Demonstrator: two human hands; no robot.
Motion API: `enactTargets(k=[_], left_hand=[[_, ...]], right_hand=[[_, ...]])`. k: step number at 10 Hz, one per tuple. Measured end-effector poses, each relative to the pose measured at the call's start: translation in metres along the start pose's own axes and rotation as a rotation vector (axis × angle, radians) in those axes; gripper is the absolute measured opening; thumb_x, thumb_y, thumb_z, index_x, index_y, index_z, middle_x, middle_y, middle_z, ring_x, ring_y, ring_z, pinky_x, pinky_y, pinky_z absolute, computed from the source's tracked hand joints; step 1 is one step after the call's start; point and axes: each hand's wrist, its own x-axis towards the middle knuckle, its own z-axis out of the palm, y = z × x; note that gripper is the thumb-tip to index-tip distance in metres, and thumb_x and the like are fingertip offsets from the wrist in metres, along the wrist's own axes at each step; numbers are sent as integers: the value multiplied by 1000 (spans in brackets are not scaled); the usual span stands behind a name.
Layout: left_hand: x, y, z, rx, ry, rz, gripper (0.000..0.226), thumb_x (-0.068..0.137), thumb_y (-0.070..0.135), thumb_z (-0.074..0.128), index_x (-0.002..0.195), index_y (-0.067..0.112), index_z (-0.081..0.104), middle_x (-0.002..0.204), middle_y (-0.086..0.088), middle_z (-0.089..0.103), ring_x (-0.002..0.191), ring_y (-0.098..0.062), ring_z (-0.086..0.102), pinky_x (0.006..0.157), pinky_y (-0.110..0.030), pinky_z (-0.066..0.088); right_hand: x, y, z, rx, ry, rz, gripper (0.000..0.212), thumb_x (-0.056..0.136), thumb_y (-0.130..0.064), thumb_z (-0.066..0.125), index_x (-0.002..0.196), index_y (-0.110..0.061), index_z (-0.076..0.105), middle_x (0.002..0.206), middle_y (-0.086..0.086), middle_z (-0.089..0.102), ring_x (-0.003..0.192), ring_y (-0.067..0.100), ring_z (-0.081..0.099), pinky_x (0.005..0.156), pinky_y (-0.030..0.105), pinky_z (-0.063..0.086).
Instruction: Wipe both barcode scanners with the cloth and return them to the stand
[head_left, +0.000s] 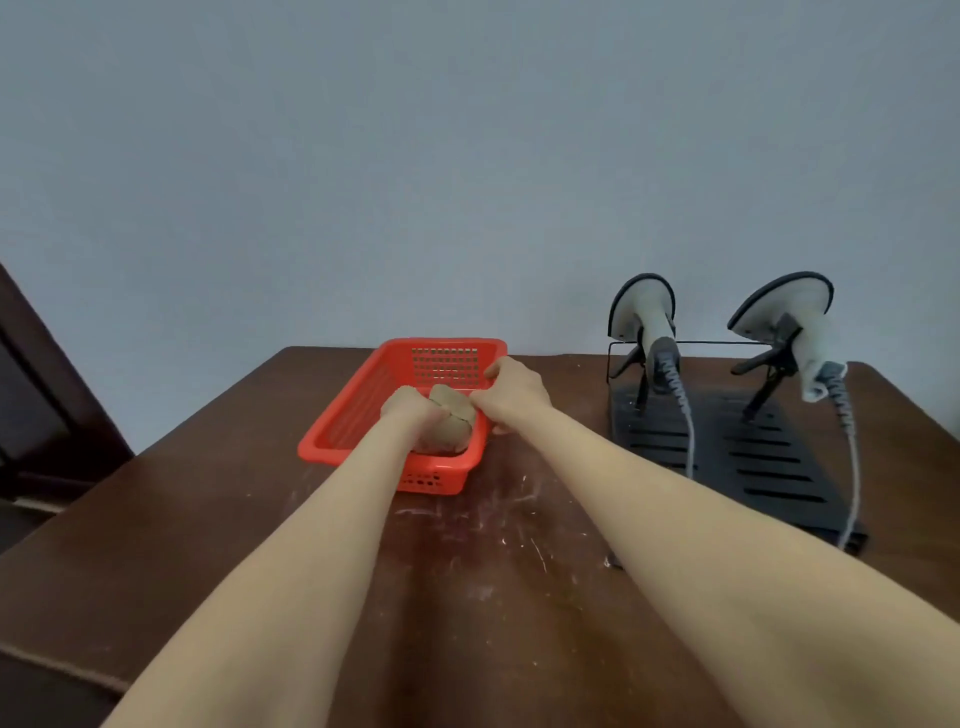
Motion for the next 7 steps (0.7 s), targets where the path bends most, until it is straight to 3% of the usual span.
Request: enactTargets(k=[1,2,3,4,5,6,7], left_hand=[[-2,10,7,134,-25,54,43,88,22,63,123,0,52,122,-16,60,110,-30,59,80,-34,50],[-2,15,12,293,-32,121,25,89,20,59,108,5,58,106,-12,65,88,-27,63,67,-31,47],[-2,14,13,430,-19,155,19,88,22,56,102,9,57,96,-7,62,76,-22,54,64,-30,43],[0,13,12,416,28,169,29,87,20,59,111,4,57,108,-11,63,92,-28,61,66,-31,43],[0,13,12,351,45,154,34,86,20,60,114,2,54,110,-14,64,89,-27,60,66,-33,45],[3,15,14,311,119,168,49,89,28,60,128,2,44,125,-17,55,108,-32,57,82,-41,49],[-4,28,9,195,263,331,46,91,29,59,128,4,47,129,-16,54,118,-32,52,93,-43,46]], right_hand=[[1,4,-10,-39,54,30,14,80,-20,58,93,-20,52,87,3,61,66,24,70,73,37,60],[3,10,-16,-75,76,57,18,80,-18,57,98,-18,53,90,5,63,64,23,70,72,36,61],[2,11,-17,-77,72,57,19,82,-16,56,100,-16,55,92,6,62,68,24,70,72,37,60],[3,12,-15,-93,83,51,28,83,-14,55,111,-13,59,103,10,64,79,28,69,77,39,59],[2,11,-17,-110,70,58,35,84,-12,52,119,-13,58,112,12,63,88,31,67,80,39,58],[4,17,-19,-176,58,30,37,90,-24,54,126,-15,55,124,9,59,107,29,61,86,33,50],[1,14,-28,-201,152,-50,30,90,-32,53,113,-16,64,117,9,61,110,30,57,88,35,47]])
